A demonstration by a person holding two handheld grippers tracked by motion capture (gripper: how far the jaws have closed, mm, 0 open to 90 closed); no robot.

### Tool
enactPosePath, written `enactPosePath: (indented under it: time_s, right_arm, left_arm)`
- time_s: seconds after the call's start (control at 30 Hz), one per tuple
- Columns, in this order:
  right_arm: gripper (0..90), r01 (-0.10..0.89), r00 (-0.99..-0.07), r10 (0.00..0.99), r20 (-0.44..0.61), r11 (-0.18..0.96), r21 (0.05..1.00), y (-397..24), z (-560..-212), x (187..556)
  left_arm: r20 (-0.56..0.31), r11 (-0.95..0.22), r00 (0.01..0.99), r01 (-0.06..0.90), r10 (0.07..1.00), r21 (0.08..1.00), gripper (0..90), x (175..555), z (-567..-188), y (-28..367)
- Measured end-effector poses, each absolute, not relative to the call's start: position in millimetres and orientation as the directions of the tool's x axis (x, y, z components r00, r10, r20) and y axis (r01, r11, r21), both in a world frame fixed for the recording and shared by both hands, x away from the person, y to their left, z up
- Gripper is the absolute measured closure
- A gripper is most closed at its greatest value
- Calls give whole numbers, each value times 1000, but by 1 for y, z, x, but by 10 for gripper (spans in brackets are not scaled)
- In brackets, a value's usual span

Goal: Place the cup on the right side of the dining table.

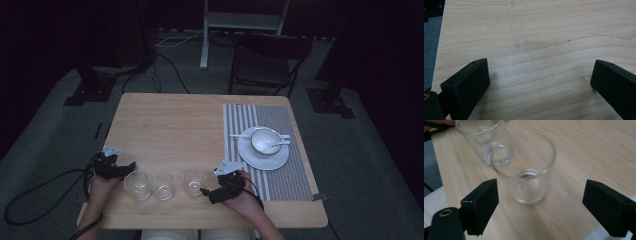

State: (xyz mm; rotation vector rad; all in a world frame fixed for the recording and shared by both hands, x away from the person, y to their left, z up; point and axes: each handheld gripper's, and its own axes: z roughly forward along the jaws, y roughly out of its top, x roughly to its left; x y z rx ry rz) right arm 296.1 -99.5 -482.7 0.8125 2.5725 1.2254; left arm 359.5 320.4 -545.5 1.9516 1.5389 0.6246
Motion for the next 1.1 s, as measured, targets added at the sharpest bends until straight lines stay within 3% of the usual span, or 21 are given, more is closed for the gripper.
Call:
enactPosePath:
  time_s: [0.9,1.1]
  right_arm:
    - [131,361,-872,487,52,566,741,-50,-496,313]
    - [177,345,-869,494,15,583,735,-44,-500,315]
  left_arm:
    - [12,-179,234,705,972,686,27,360,-545,320]
    - [12,-180,236,705,972,686,27,360,-546,320]
